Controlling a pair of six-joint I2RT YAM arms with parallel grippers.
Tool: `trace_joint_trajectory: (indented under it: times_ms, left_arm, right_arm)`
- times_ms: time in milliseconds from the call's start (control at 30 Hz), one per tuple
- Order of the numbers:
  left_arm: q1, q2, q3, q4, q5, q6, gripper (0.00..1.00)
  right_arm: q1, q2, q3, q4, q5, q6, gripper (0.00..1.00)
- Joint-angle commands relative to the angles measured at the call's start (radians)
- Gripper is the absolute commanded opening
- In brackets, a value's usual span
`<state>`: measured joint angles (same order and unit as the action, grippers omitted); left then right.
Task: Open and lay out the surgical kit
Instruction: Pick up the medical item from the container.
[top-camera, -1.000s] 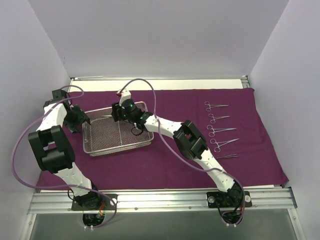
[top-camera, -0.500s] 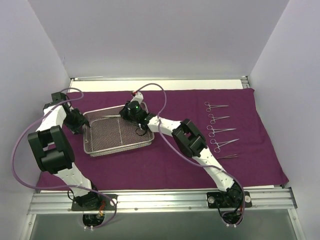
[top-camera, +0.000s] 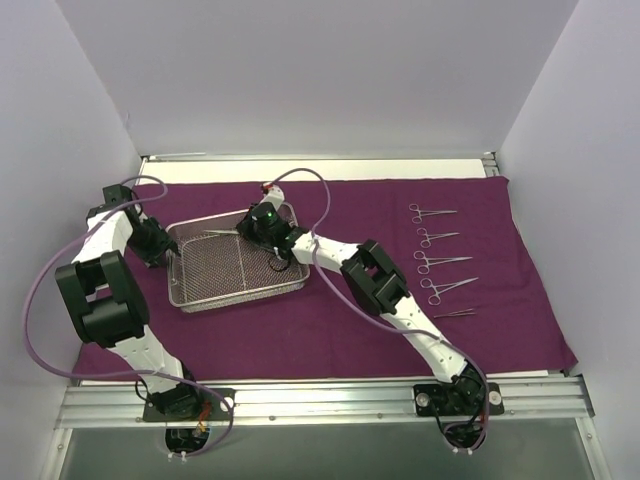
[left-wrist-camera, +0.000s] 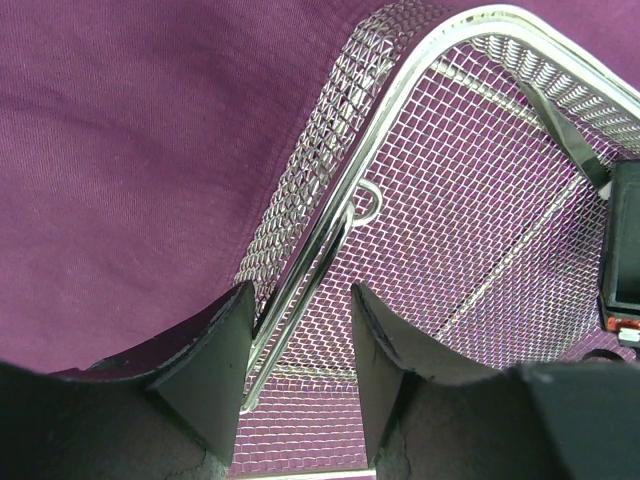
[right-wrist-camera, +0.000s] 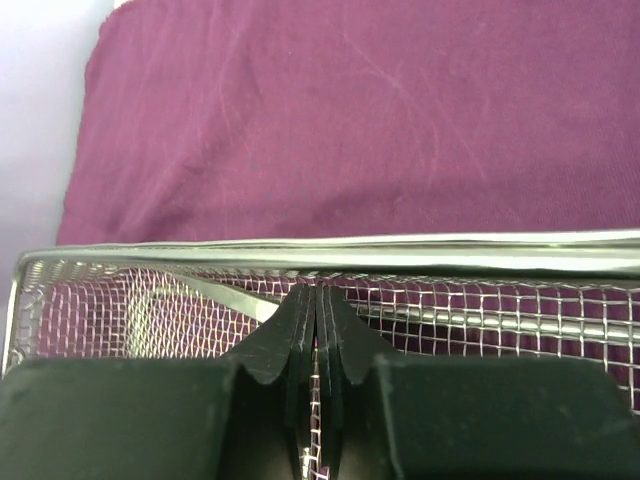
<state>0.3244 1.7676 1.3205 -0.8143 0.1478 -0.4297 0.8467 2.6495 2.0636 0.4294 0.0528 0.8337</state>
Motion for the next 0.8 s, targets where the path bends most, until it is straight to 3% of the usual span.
trace_joint_trajectory:
  times_ms: [0, 500, 567, 600, 700, 767]
  left_arm:
    - [0.002, -0.005, 0.008, 0.02, 0.049, 0.005, 0.51]
    - [0.002, 0.018, 0.026, 0.017, 0.042, 0.002, 0.51]
    - [0.002, 0.024, 0.034, 0.01, 0.041, 0.008, 0.51]
    - [0.002, 0.026, 0.037, 0.009, 0.039, 0.009, 0.51]
    - [0.002, 0.021, 0.037, 0.007, 0.039, 0.014, 0.51]
    - [0.004, 0.012, 0.031, 0.012, 0.045, 0.014, 0.52]
  right_arm:
    - [0.015, 0.001, 0.043, -0.138, -0.062, -0.06, 0.0]
    - [0.023, -0.201, -0.085, -0.239, -0.339, -0.317, 0.02]
    - [0.023, -0.218, -0.088, -0.25, -0.349, -0.341, 0.07]
    - [0.023, -0.241, -0.103, -0.226, -0.346, -0.366, 0.19]
    - [0.023, -0.257, -0.125, -0.192, -0.321, -0.427, 0.39]
    - [0.023, -0.243, -0.079, -0.204, -0.312, -0.465, 0.42]
